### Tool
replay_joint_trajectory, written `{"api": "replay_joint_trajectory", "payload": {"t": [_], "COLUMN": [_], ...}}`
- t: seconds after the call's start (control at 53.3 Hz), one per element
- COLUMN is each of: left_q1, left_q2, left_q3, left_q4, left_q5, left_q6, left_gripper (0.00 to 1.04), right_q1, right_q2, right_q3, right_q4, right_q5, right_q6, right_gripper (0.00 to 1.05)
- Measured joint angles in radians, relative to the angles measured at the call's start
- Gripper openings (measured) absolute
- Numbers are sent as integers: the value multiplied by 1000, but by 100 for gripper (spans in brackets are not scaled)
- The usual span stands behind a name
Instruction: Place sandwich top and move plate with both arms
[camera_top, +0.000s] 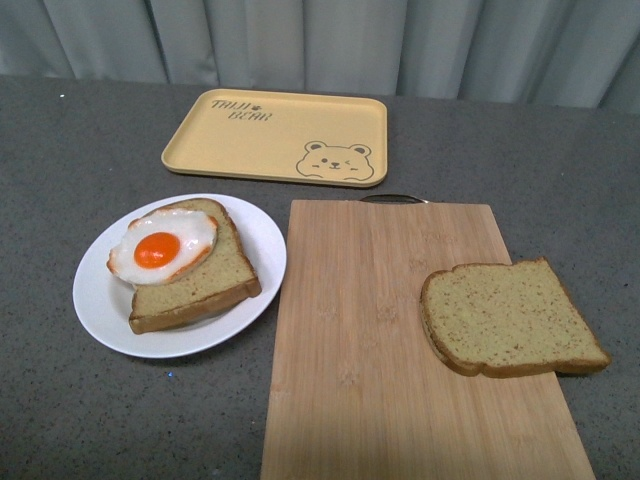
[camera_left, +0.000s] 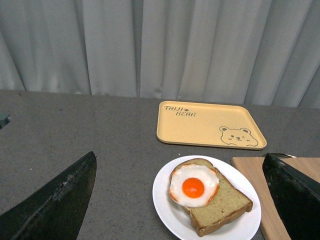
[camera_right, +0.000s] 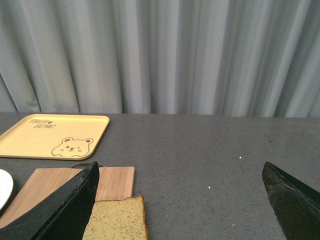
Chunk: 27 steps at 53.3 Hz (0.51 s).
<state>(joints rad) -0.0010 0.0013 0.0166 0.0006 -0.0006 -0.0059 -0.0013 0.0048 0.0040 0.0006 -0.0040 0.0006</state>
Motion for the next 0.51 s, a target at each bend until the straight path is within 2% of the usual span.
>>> {"api": "replay_joint_trajectory", "payload": {"t": [0.506], "left_q1": [0], "left_q2": [0], "left_q3": [0], "left_q4": [0], "left_q5": [0], "left_q6": [0], "left_gripper": [98], "right_q1": [0], "right_q2": [0], "right_q3": [0], "right_q4": [0], "right_q5": [0], "right_q6": [0], "right_gripper": [95]}}
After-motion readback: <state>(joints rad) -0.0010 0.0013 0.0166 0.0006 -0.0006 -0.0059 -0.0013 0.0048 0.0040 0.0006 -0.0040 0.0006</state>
